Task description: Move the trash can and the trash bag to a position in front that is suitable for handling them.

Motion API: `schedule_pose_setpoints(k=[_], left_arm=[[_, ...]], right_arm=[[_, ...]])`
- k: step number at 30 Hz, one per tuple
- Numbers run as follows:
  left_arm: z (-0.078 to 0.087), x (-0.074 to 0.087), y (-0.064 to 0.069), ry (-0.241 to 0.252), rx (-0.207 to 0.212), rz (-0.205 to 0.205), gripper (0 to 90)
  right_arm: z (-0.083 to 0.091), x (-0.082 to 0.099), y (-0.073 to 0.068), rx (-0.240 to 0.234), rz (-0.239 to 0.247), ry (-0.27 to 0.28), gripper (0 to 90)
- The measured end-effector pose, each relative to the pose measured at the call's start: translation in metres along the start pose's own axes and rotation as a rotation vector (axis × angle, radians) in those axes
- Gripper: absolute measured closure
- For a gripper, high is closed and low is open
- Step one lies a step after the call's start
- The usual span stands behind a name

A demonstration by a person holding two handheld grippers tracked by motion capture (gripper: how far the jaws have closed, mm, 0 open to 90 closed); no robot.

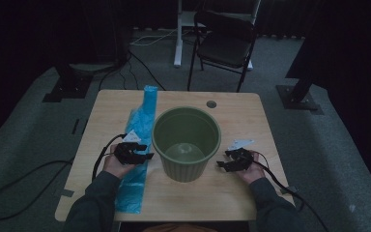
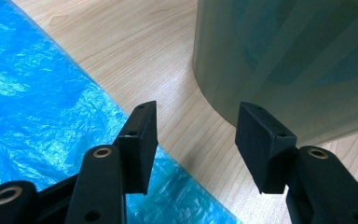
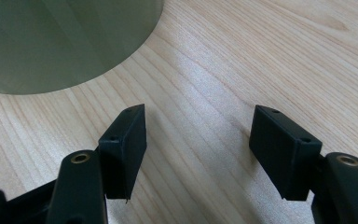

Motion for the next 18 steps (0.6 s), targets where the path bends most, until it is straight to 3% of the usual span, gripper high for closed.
schedule_pose_setpoints(k=[5, 6, 11, 18], left_arm=[[0.0, 0.0, 0.0, 0.008, 0.005, 0.01, 49.7], [0.0, -0.001, 0.0, 0.009, 0.004, 0.011, 49.7], [0.001, -0.002, -0.001, 0.013, -0.001, 0.013, 50.2], [-0.001, -0.007, -0.001, 0.027, -0.003, 0.017, 51.5]], right_arm=[[0.0, 0.0, 0.0, 0.0, -0.001, -0.003, 35.5], [0.0, 0.0, 0.0, 0.001, 0.0, -0.005, 40.3], [0.003, -0.001, -0.001, -0.009, -0.015, -0.004, 45.1], [0.011, -0.023, -0.01, -0.041, -0.015, 0.062, 49.8]])
Point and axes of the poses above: each handheld gripper's, and its own axes: z roughly backward along the jaws, x roughly out of its underside, y roughly to its right, the point moved 8 cm from there along -z, roughly forward along the jaws, and after that the axes turned 4 degrees about y, right-handed, at the moved point
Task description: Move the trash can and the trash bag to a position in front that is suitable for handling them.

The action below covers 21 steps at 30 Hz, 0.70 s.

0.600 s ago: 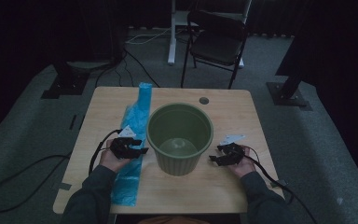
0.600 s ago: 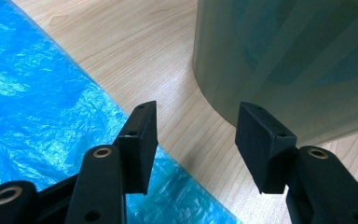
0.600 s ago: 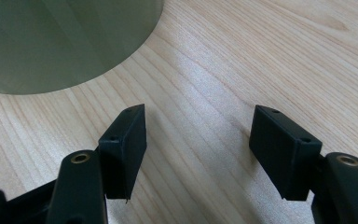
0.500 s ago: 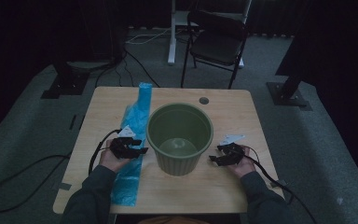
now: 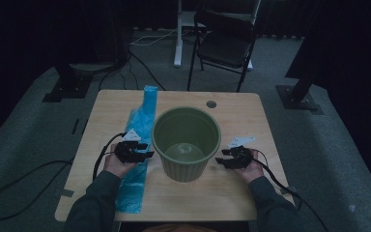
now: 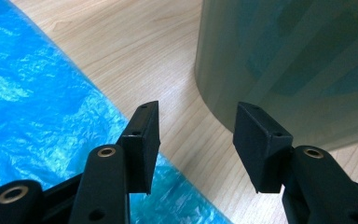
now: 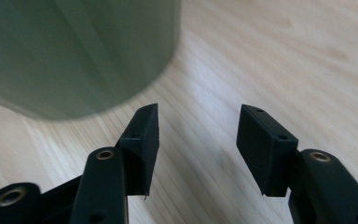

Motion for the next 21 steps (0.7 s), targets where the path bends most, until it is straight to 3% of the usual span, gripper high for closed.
schedule_pose_setpoints(k=[4, 12, 21], left_arm=[[-0.002, -0.006, 0.003, 0.015, 0.003, 0.001, 51.6], [-0.012, -0.018, 0.009, 0.027, 0.011, -0.016, 53.1], [-0.015, -0.022, 0.014, 0.023, 0.005, -0.041, 57.2]], right_arm=[[0.002, -0.016, -0.005, -0.001, 0.015, 0.031, 51.6], [-0.001, -0.028, -0.005, 0.005, 0.019, 0.045, 52.7], [0.002, -0.028, -0.004, 0.015, 0.038, 0.043, 56.8]])
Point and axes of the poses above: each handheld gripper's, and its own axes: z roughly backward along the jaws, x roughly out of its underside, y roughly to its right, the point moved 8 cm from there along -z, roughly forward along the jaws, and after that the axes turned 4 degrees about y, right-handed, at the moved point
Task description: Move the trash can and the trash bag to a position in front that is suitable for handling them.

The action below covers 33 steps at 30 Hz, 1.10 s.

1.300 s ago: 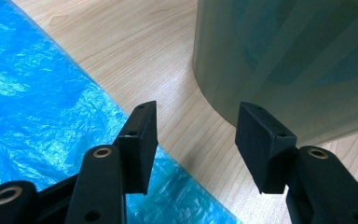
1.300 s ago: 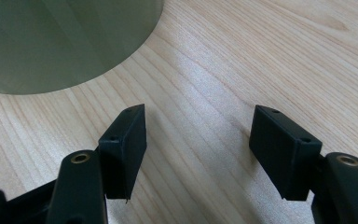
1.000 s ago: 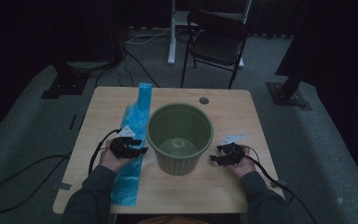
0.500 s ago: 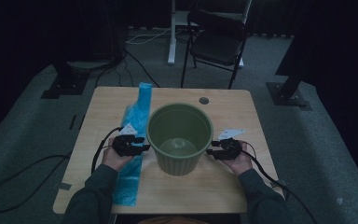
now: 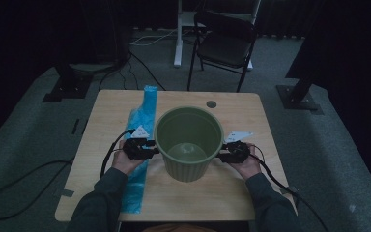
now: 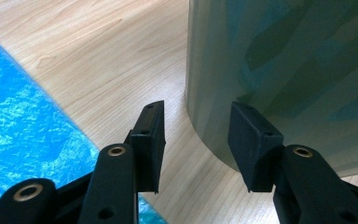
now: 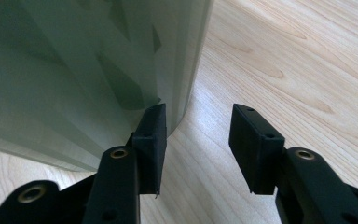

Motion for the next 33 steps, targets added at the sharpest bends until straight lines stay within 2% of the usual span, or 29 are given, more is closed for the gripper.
schedule_pose_setpoints(k=[6, 7, 8, 11, 15, 18, 25, 27, 28, 30, 33], left_arm=[[-0.002, -0.001, 0.009, -0.01, 0.024, -0.024, 59.8], [-0.001, -0.003, 0.007, 0.0, 0.02, -0.006, 59.1], [0.0, -0.004, 0.004, 0.007, 0.003, 0.008, 57.3], [0.004, -0.001, -0.014, 0.0, -0.079, 0.047, 57.2], [0.003, 0.008, -0.04, -0.036, -0.186, 0.092, 54.8], [-0.003, 0.011, -0.053, -0.056, -0.231, 0.116, 52.2], [-0.015, 0.013, -0.064, -0.076, -0.271, 0.125, 49.8], [-0.022, 0.015, -0.071, -0.093, -0.288, 0.139, 49.1], [-0.026, 0.018, -0.074, -0.121, -0.294, 0.141, 49.1], [-0.028, 0.02, -0.074, -0.131, -0.286, 0.141, 49.5], [-0.031, 0.024, -0.077, -0.158, -0.298, 0.133, 51.1]], right_arm=[[0.008, 0.006, -0.002, -0.011, 0.015, -0.008, 58.3], [0.01, 0.007, -0.003, -0.013, 0.016, -0.008, 58.1], [0.012, 0.007, -0.003, -0.022, 0.0, 0.005, 57.1], [0.013, 0.007, 0.0, -0.015, -0.007, 0.01, 56.8], [0.012, 0.009, 0.002, -0.013, -0.02, 0.008, 56.1], [0.012, 0.008, 0.003, -0.01, -0.024, 0.012, 55.6], [0.012, 0.008, 0.005, -0.004, -0.024, 0.018, 55.2], [0.012, 0.009, 0.005, -0.003, -0.025, 0.016, 55.0], [0.012, 0.009, 0.005, -0.004, -0.025, 0.016, 55.0], [0.013, 0.009, 0.005, -0.004, -0.026, 0.017, 55.0], [0.013, 0.009, 0.004, -0.005, -0.028, 0.021, 55.0]])
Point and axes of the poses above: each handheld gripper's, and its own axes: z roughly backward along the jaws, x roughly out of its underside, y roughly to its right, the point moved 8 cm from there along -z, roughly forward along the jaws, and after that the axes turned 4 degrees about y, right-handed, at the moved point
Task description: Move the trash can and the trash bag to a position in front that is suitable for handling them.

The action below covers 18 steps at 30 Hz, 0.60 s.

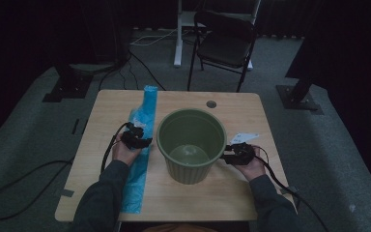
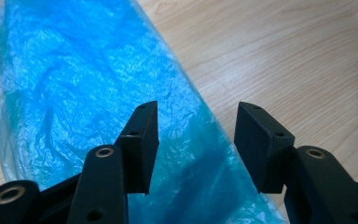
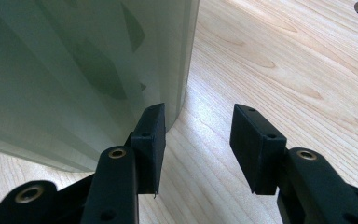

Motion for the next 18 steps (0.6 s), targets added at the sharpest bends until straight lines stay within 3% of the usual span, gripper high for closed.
schedule_pose_setpoints(k=[9, 15, 18], left_arm=[[-0.0076, 0.0045, -0.0007, -0.028, 0.0, -0.01, 53.3], [-0.0094, 0.0042, 0.0006, -0.024, 0.018, 0.002, 48.6], [-0.0094, 0.003, 0.0015, -0.022, 0.024, -0.002, 56.2]], right_arm=[[-0.0003, 0.0022, -0.0002, 0.002, 0.004, -0.012, 55.0], [-0.0002, 0.0036, 0.0001, 0.001, 0.0, -0.015, 54.9], [0.0, 0.0034, -0.0004, -0.003, -0.002, -0.013, 54.7]])
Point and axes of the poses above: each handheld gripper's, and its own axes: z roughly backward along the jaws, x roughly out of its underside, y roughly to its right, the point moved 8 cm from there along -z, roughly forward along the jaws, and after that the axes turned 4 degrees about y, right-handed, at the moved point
